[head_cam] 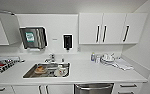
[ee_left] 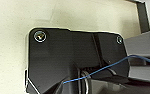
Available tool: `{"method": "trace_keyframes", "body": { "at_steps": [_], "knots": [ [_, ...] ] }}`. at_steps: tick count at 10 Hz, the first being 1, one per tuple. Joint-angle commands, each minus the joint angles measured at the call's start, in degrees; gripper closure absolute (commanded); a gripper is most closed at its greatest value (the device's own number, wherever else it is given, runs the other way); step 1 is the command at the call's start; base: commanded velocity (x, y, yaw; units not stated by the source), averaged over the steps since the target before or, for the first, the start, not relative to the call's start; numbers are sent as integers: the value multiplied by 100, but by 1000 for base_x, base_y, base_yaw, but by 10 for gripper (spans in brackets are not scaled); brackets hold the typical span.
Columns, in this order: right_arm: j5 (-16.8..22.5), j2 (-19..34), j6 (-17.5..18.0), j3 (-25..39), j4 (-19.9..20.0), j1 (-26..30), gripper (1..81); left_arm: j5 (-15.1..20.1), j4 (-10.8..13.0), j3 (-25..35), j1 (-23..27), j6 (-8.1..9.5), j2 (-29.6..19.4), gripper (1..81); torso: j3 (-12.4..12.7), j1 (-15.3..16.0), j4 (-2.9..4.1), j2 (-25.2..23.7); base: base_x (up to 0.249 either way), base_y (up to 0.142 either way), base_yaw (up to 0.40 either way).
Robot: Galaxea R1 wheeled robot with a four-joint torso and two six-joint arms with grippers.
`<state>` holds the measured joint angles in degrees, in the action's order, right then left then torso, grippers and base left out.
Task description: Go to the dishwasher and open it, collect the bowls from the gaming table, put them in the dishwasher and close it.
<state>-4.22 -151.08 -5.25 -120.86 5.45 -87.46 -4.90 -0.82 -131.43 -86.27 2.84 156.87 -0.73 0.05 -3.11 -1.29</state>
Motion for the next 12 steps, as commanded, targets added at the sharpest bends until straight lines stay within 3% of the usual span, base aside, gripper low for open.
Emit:
{"method": "trace_keyframes", "body": {
  "at_steps": [1, 4, 5, 6, 8, 9, 10, 12],
  "knots": [
    [316, 409, 42, 529, 53, 276, 10, 279, 3, 275, 273, -12, -375, 10, 0, 0, 0, 0, 0, 0, 0],
    [334, 1226, 42, 1768, 88, 311, 10, 112, 11, 1180, 282, -12, -1157, 10, 0, 0, 0, 0, 0, 0, 0],
    [343, 1464, 33, 2111, 70, 329, 10, -37, 20, 1558, 281, -12, -1456, 10, 0, 369, 0, -573, 0, 0, 0],
    [334, 1796, 33, 2557, 70, 407, 10, -229, 20, 2118, 281, -12, -1893, 10, -407, 382, 0, -597, 0, 0, 0],
    [334, 2360, 33, 3298, 70, 610, 10, -600, 38, 3044, 308, -12, -2660, 10, -626, 503, 0, -794, 0, 0, 0],
    [334, 2728, 33, 3752, 70, 742, 10, -634, 55, 3446, 352, -12, -2992, 10, -1295, 961, 0, -1511, 0, 0, 0],
    [334, 2949, 33, 4027, 79, 856, 10, -644, 55, 3659, 387, -12, -3170, 10, -956, 723, 0, -1148, 0, 0, 0],
    [334, 3413, 42, 4553, 97, 1110, 10, -653, 73, 4236, 501, -12, -3625, 10, -1337, 981, 0, -1550, 0, 0, 0]
  ]
}}
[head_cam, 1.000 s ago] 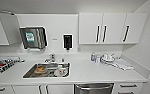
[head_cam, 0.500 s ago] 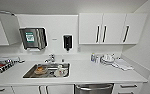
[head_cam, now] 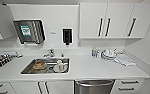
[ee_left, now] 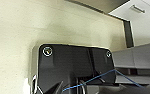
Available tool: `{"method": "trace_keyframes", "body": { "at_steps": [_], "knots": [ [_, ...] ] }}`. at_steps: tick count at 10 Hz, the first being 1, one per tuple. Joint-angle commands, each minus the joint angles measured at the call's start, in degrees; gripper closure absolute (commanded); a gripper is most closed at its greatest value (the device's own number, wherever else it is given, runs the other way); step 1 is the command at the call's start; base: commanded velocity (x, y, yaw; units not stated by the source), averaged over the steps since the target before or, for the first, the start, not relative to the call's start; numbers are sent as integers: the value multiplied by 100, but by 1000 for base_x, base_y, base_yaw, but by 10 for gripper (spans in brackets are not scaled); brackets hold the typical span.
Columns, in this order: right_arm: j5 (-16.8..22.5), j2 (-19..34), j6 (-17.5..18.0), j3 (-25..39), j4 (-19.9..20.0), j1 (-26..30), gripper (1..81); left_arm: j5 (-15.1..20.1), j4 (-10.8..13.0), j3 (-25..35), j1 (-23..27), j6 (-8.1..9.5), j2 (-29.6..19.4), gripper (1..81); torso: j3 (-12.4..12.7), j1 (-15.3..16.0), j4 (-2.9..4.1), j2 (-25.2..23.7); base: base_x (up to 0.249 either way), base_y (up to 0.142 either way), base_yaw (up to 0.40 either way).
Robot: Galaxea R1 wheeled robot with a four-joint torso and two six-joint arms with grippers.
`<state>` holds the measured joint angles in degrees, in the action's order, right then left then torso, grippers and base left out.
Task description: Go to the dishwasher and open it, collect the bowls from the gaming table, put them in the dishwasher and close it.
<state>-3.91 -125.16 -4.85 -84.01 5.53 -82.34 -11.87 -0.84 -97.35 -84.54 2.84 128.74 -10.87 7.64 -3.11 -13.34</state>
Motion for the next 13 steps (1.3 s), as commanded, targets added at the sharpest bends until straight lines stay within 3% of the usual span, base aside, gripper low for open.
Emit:
{"method": "trace_keyframes", "body": {
  "at_steps": [1, 3, 7, 8, 9, 11, 13],
  "knots": [
    [303, 980, 11, 1035, 96, 721, 10, 45, 75, 1069, 398, -12, -999, 10, -531, 362, 0, -564, 0, 0, 0],
    [303, 1192, 72, 1203, 106, 951, 10, 45, 75, 1385, 548, -12, -1254, 10, -354, 612, 0, -951, 0, 0, 0],
    [303, 1447, 301, 1318, 115, 1302, 10, 54, 84, 2458, 891, -38, -2309, 10, -544, 1053, 0, -1635, 0, 0, 0],
    [303, 1439, 380, 1274, 97, 1346, 10, 54, 146, 2704, 952, -73, -2572, 10, -547, 1185, 0, -1845, 0, 0, 0],
    [312, 1421, 389, 1247, 105, 1407, 10, 54, 356, 2976, 961, -73, -2792, 10, -547, 1313, 0, -2053, 0, 0, 0],
    [312, 1430, 397, 1317, 106, 1513, 10, 54, 567, 3327, 1023, -64, -3081, 10, -1104, 1563, 0, -2455, 0, 0, 0],
    [364, 1439, 468, 1423, 132, 1688, 10, 89, 735, 3407, 1145, -56, -3214, 10, -1334, 1748, 0, -2766, 0, 0, 0]
  ]
}}
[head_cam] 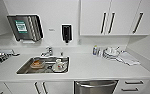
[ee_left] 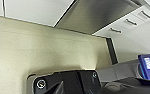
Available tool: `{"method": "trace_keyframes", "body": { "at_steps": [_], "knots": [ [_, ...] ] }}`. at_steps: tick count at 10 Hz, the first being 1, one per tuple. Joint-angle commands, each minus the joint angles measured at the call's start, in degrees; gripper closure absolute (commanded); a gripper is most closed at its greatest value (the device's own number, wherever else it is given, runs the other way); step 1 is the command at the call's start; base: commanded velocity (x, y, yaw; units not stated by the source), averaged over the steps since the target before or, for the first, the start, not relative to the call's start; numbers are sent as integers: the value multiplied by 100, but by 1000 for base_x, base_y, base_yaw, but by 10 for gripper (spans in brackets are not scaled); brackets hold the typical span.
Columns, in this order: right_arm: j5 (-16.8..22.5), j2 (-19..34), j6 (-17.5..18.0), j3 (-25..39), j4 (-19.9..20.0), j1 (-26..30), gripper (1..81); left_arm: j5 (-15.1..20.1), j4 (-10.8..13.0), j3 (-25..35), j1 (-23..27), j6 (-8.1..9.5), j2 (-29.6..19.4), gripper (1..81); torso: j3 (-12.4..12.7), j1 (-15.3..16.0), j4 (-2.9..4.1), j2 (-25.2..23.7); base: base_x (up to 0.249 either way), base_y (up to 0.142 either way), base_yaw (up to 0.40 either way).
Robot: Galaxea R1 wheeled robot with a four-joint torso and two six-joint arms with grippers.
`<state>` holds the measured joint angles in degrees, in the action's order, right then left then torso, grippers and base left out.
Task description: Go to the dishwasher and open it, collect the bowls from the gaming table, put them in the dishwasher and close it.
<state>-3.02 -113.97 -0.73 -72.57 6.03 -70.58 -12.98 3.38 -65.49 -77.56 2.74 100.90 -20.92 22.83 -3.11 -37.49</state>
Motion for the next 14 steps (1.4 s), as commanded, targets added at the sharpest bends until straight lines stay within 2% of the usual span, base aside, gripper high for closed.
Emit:
{"method": "trace_keyframes", "body": {
  "at_steps": [1, 3, 4, 5, 6, 8, 10, 11, 13, 14],
  "knots": [
    [381, 302, 64, 315, 91, 636, 10, 244, 313, 238, 586, -46, -500, 10, -519, 356, 0, -551, 0, 0, 0],
    [522, 284, 152, 385, 91, 812, 10, 261, 304, 554, 833, -37, -790, 10, -892, 614, 0, -953, 0, 0, 0],
    [522, 275, 152, 394, 82, 865, 10, 261, 260, 747, 1053, -28, -1009, 10, -685, 743, 0, -1156, 0, 0, 0],
    [522, 249, 152, 385, 82, 874, 10, 270, 234, 844, 1236, -19, -1124, 10, -654, 876, 0, -1357, 0, 0, 0],
    [522, 223, 143, 350, 73, 883, 10, 454, 234, 950, 1518, -19, -1230, 10, -695, 986, 0, -1517, 0, 0, 0],
    [522, 170, 152, 271, 82, 944, 10, 1320, 207, 1134, 2255, -2, -1195, 10, -741, 1222, 0, -1897, 0, 0, 0],
    [627, 135, 161, 306, 91, 1111, 10, 2239, 49, 1231, 2978, -2, -1010, 10, -1303, 1464, 0, -2291, 0, 0, 0],
    [759, 117, 249, 324, 91, 1217, 10, 2564, 14, 1231, 3232, -2, -940, 10, -1388, 1558, 0, -2448, 0, 0, 0],
    [803, 91, 302, 350, 91, 1358, 10, 2932, -65, 1231, 3540, -2, -904, 10, -1713, 1777, 0, -2794, 0, 0, 0],
    [803, 91, 372, 359, 91, 1436, 10, 3012, -74, 1231, 3637, -2, -896, 10, -1338, 1884, 0, -2962, 0, 0, 0]
  ]
}}
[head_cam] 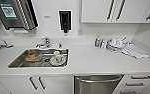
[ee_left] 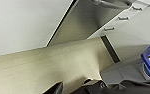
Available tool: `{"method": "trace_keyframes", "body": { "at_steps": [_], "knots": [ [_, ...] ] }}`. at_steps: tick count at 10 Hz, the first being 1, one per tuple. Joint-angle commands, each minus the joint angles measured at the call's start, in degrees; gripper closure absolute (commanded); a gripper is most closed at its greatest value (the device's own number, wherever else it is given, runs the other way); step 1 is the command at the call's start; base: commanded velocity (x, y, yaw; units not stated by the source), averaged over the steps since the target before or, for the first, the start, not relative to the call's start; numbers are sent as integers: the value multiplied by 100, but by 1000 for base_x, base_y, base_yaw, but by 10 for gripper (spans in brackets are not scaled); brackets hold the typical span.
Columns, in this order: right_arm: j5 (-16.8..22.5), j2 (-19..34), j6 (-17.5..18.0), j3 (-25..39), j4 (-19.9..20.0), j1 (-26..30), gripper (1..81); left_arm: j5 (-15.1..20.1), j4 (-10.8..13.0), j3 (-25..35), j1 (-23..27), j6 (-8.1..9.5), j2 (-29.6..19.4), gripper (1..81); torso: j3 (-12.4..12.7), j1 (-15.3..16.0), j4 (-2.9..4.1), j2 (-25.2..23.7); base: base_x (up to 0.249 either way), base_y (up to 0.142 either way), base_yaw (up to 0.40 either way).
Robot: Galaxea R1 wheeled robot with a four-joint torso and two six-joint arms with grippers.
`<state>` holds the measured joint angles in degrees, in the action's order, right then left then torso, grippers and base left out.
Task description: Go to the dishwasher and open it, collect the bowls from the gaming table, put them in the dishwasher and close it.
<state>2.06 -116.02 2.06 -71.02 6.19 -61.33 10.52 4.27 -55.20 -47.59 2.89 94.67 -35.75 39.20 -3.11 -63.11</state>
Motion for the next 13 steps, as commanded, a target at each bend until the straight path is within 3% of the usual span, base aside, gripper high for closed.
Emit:
{"method": "trace_keyframes", "body": {
  "at_steps": [1, 2, 3, 6, 10, 13],
  "knots": [
    [295, 287, 154, 230, 84, 599, 10, 697, -189, 185, 685, -16, -273, 10, 7, 356, 0, -555, 0, 0, 0],
    [295, 278, 294, 283, 84, 731, 10, 697, -181, 176, 729, -16, -255, 10, -30, 450, 0, -697, 0, 0, 0],
    [330, 243, 461, 344, 67, 915, 10, 688, -181, 159, 781, -16, -255, 10, -76, 193, 0, -310, 0, 0, 0],
    [874, 50, 953, 257, 84, 1408, 10, 644, -171, 19, 1097, -16, -115, 10, -92, 376, 0, -618, 0, 0, 0],
    [963, -47, 1278, 169, 66, 1566, 10, 750, -93, -334, 1765, -25, 228, 10, -92, 363, 0, -634, 70, 0, 0],
    [980, -223, 1323, -121, 75, 1522, 10, 943, -189, -606, 1819, -16, 527, 10, -105, 396, 0, -618, 0, 0, 0]
  ]
}}
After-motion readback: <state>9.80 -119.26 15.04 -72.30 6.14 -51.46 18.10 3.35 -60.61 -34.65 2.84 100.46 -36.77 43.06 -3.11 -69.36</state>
